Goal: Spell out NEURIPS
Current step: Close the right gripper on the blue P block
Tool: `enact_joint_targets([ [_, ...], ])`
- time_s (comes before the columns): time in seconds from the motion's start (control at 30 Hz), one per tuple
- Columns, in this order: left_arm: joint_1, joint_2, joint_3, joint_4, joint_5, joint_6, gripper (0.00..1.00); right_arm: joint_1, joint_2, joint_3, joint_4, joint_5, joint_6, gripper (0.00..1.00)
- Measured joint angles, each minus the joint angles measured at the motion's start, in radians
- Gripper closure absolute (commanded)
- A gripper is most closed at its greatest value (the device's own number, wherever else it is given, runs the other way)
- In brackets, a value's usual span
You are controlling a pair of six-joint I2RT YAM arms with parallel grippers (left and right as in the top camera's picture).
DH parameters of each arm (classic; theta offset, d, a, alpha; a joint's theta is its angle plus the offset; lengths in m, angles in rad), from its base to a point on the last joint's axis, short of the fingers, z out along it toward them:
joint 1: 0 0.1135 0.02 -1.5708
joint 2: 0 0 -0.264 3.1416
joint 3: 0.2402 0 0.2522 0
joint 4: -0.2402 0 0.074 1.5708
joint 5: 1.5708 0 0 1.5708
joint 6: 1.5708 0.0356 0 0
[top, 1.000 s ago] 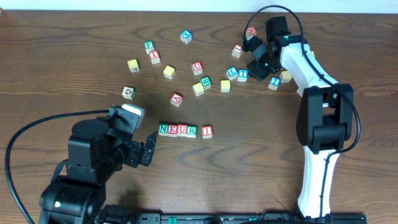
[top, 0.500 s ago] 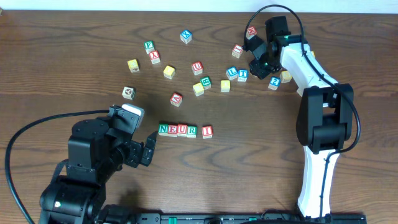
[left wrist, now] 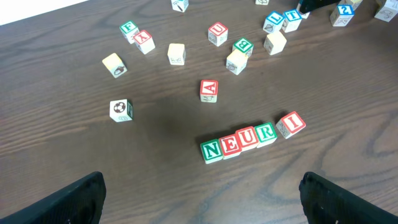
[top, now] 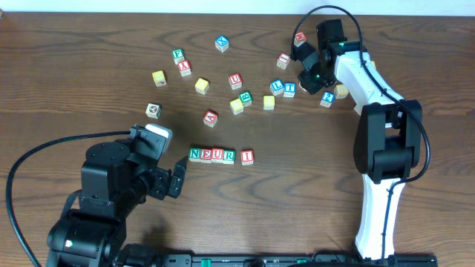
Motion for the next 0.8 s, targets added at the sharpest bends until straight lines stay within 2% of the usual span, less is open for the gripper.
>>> enact_joint_targets([
  [0.63, 0.0, 0.0, 0.0, 0.0, 0.0, 0.0, 0.02, 0.0, 0.0, 0.008, -0.029, 0.01, 0.065, 0.96],
  [0.8, 0.0, 0.0, 0.0, 0.0, 0.0, 0.0, 0.02, 0.0, -0.017, 0.021, -0.083, 0.021, 0.122, 0.92],
])
